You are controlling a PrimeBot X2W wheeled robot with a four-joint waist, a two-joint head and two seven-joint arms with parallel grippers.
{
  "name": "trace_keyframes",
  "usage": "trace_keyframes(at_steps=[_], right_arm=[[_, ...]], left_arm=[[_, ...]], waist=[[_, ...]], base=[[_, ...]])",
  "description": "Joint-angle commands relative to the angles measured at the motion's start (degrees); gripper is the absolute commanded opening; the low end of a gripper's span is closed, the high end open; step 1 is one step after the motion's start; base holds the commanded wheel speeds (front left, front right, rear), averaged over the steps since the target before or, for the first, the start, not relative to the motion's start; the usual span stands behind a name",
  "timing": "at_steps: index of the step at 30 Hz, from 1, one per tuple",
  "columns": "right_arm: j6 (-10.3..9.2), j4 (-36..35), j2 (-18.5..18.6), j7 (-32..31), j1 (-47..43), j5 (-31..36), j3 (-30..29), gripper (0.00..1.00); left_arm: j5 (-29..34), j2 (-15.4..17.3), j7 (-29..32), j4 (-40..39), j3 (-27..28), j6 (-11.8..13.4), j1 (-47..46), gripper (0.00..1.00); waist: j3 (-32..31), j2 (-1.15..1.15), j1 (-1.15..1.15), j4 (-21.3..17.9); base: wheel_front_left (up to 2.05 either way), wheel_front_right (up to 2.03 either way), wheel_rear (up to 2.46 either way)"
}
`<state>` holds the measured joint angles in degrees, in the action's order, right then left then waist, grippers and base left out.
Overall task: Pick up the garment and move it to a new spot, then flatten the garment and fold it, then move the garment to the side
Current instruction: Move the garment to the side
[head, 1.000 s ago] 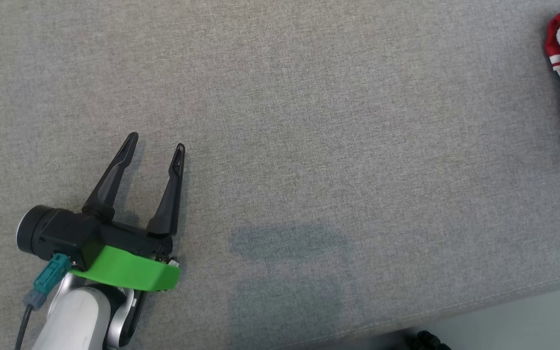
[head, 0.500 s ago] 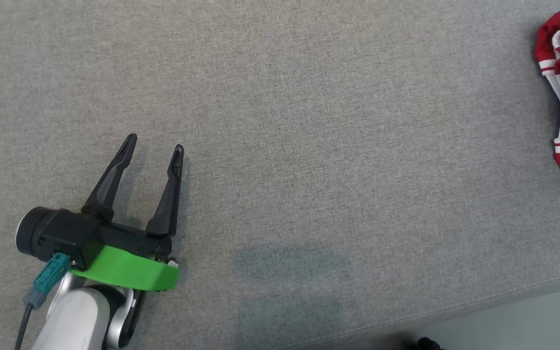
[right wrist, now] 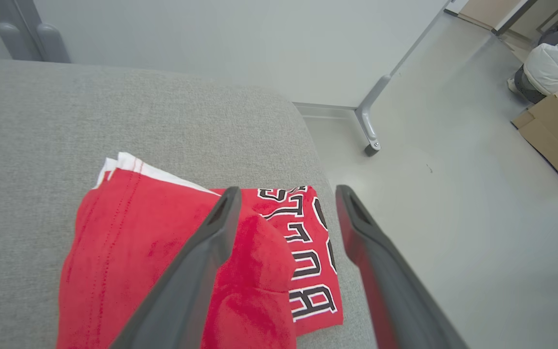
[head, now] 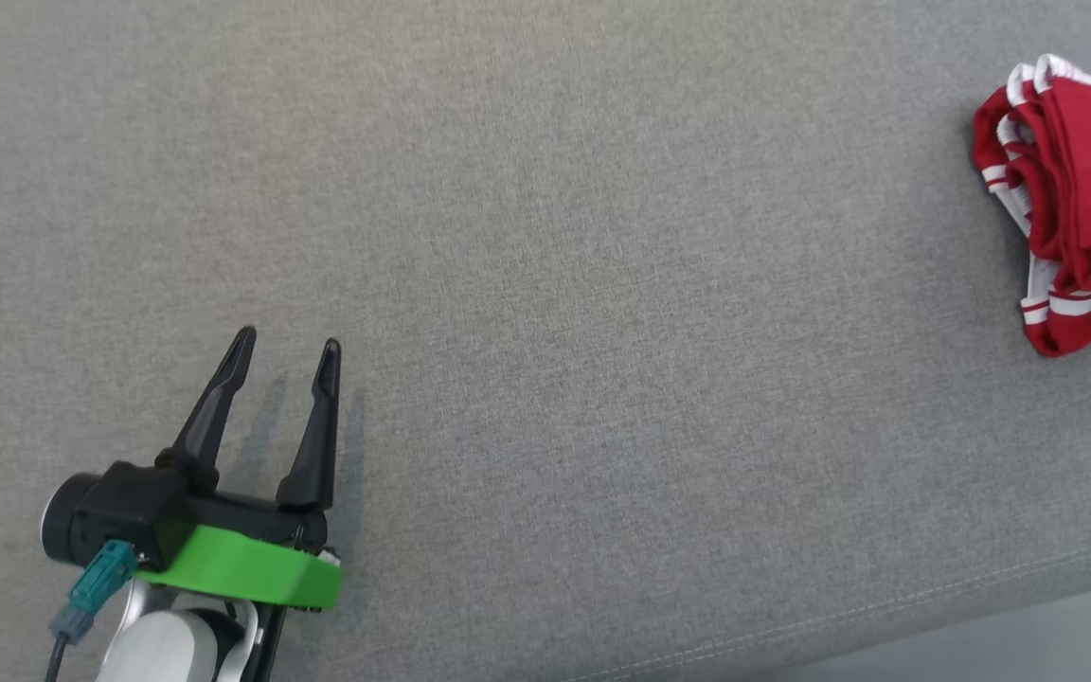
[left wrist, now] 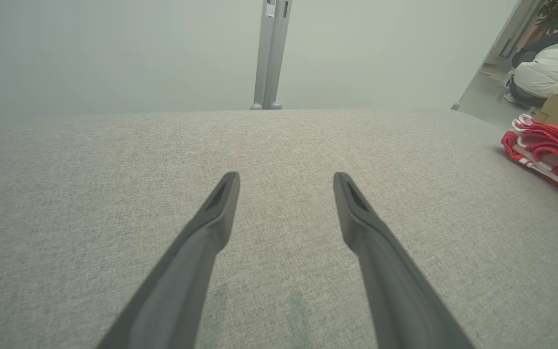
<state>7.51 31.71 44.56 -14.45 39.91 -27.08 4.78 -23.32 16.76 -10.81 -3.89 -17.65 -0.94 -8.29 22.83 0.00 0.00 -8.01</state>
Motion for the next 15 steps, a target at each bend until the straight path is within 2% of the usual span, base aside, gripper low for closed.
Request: trace_keyframes(at_steps=[1,6,9,15], right_arm=[[-0.04,-2.3,-0.6,2.5,-1.8,0.5,-0.2,1.00],[-0.04,-10.8,-4.4,11.0,-7.7,2.2,-2.0,1.00],[-0.04,-15.0,-7.9,15.5,-12.6,3.9,-3.6,1.00],[-0.05,-17.9,-17.2,24.9,-21.9,9.1,-6.3,1.00]], left_arm=[[-0.5,-0.1,-0.7,0.5,0.5,0.4,1.2,1.00],[-2.2,-0.7,-1.8,3.0,2.3,1.7,3.8,1.00],[-3.2,-1.1,-2.6,4.8,3.5,2.2,5.4,1.00],[-3.8,-1.5,-4.0,8.9,6.2,2.4,8.0,1.00]], waist=[[-4.1,0.00,0.00,0.6],[-8.1,0.00,0.00,2.6],[-10.0,0.00,0.00,4.1],[-13.0,0.00,0.00,7.2]], base=[[0.00,0.00,0.00],[0.00,0.00,0.00],[0.00,0.00,0.00],[0.00,0.00,0.00]])
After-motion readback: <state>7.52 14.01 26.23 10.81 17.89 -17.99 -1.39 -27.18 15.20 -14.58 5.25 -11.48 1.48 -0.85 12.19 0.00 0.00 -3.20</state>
